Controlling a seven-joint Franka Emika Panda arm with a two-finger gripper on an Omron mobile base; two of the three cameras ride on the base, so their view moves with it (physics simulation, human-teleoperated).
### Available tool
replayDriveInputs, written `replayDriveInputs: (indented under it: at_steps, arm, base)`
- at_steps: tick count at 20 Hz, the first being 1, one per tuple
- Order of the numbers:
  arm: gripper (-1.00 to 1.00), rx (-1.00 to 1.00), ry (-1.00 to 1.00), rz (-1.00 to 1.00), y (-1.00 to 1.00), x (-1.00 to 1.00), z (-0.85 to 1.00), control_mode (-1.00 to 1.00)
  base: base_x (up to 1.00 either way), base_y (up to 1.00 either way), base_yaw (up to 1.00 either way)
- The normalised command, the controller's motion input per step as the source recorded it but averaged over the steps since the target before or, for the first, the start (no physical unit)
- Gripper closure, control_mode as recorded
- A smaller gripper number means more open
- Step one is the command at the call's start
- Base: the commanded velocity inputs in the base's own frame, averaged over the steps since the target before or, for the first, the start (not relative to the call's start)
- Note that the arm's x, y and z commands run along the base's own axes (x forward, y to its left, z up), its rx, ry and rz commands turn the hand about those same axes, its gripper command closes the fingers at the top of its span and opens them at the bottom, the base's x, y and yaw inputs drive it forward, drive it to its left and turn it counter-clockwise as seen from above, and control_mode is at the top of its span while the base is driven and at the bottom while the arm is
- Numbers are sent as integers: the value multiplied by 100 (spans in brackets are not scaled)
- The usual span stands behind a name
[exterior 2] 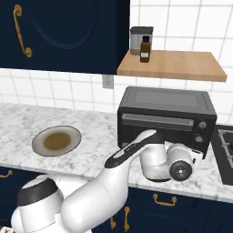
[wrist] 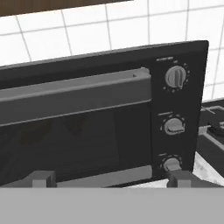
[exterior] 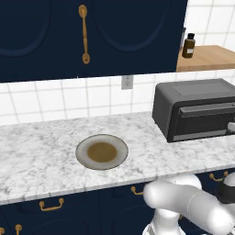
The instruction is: Pick up the kebab skewer and baguette bread, and place them inside the toaster oven. Close the toaster oven door and start by setting the timer.
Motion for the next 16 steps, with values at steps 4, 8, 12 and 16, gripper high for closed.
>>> replayDriveInputs:
  at_steps: [4,8,12,16]
  arm:
    - [-100,0,-16,0,-86,0,0,-100]
    - [-100,0,-18,0,-68,0,1,-100]
    - [-100,-1,-13,0,-48,0,1,-100]
    - [-100,-1,-13,0,-1,17,0,-100]
  base:
    - [0,0,0]
    - [0,0,0]
    - [0,0,0]
    - [0,0,0]
